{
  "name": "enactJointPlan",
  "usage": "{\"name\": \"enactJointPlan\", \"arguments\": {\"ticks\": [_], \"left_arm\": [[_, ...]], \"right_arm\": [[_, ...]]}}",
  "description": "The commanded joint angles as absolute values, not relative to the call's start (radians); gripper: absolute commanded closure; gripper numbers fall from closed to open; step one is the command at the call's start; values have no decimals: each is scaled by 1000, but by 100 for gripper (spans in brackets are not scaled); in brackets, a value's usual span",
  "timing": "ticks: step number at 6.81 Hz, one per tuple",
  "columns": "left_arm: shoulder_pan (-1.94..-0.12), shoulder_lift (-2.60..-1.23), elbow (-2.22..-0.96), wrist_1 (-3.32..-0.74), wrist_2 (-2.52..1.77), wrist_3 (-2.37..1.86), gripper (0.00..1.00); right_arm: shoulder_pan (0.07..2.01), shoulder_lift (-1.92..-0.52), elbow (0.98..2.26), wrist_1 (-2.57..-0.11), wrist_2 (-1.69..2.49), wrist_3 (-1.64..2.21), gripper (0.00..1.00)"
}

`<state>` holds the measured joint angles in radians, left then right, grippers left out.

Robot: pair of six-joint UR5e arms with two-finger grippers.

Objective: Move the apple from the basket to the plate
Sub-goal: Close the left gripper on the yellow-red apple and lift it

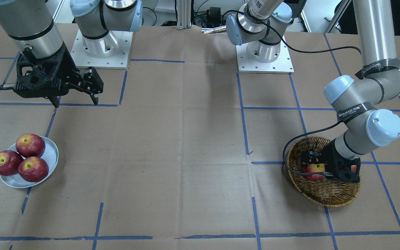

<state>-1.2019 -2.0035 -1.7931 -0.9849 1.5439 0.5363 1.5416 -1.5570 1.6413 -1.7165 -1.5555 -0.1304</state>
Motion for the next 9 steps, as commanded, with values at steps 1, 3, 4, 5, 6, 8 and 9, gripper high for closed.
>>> {"name": "enactJointPlan", "arguments": {"ticks": [1, 3, 4, 5, 6, 8, 9], "left_arm": [[-1203, -2019, -1799, -983, 1543, 526, 34], [-1221, -1982, -1780, -997, 1546, 467, 49], [-1264, -1914, -1776, -1018, 1551, 428, 49], [-1329, -1819, -1769, -1102, 1549, 343, 48], [-1415, -1763, -1764, -1153, 1551, 240, 48], [-1593, -1714, -1761, -1170, 1551, 23, 47], [-1629, -1713, -1749, -1173, 1554, 5, 47]], "right_arm": [[1542, -1557, 1641, -1717, -1555, -130, 0], [1542, -1557, 1641, -1717, -1555, -130, 0], [1542, -1557, 1641, -1717, -1555, -130, 0], [1542, -1557, 1641, -1717, -1555, -130, 0], [1542, -1557, 1641, -1717, -1555, -130, 0], [1542, -1559, 1643, -1717, -1555, -132, 0], [1542, -1559, 1643, -1717, -1555, -132, 0]]}}
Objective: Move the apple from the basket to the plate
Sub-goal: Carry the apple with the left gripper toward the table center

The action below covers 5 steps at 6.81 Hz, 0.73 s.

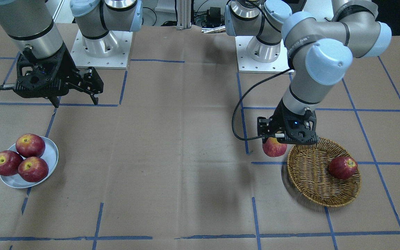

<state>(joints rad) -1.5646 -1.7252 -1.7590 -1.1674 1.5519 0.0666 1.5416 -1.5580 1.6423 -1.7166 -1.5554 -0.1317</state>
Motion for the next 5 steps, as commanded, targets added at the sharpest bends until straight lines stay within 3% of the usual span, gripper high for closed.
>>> {"name": "enactJointPlan", "arguments": {"ticks": [1, 5], "left_arm": [[-1631, -1721, -1749, -1170, 1554, 6, 47], [-1684, -1755, -1749, -1155, 1551, -106, 47]], "right_arm": [[1542, -1559, 1643, -1717, -1555, -132, 0], [1542, -1559, 1643, -1717, -1555, -132, 0]]}}
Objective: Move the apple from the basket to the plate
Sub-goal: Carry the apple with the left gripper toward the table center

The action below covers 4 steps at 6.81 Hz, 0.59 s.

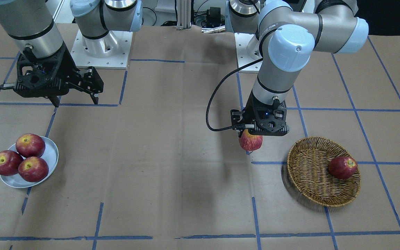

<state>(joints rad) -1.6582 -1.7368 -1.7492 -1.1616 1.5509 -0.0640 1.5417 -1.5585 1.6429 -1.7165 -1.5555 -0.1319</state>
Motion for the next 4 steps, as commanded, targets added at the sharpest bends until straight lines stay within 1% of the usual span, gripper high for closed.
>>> {"name": "enactJointPlan", "arguments": {"ticks": [1, 2, 4], "left_arm": [[-1716, -1781, -1744, -1122, 1569, -124, 46], [-1758, -1801, -1744, -1114, 1574, -200, 46], [-1866, -1891, -1741, -1034, 1575, -253, 46]], "right_arm": [[1542, -1559, 1643, -1717, -1555, -132, 0], [1542, -1559, 1643, -1717, -1555, -132, 0], [1542, -1559, 1641, -1717, -1555, -132, 0]]}}
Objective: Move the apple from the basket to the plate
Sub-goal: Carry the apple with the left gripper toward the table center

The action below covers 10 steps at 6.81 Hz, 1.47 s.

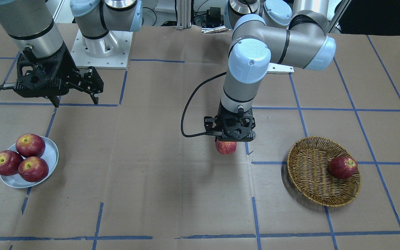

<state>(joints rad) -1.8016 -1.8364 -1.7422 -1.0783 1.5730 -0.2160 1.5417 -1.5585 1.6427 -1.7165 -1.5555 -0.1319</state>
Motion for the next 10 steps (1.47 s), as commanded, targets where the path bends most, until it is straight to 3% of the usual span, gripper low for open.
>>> {"name": "enactJointPlan", "arguments": {"ticks": [1, 5, 8, 10], "left_arm": [[-1911, -1937, -1741, -984, 1577, -308, 46], [-1957, -2052, -1740, -844, 1577, -357, 43], [-1980, -2130, -1671, -830, 1581, -362, 40], [-1994, -2132, -1669, -831, 1624, -362, 7]], "right_arm": [[1542, -1559, 1641, -1717, -1555, -132, 0], [1542, -1559, 1643, -1717, -1555, -132, 0], [1542, -1559, 1643, -1717, -1555, -132, 0], [1542, -1559, 1643, -1717, -1555, -132, 0]]}}
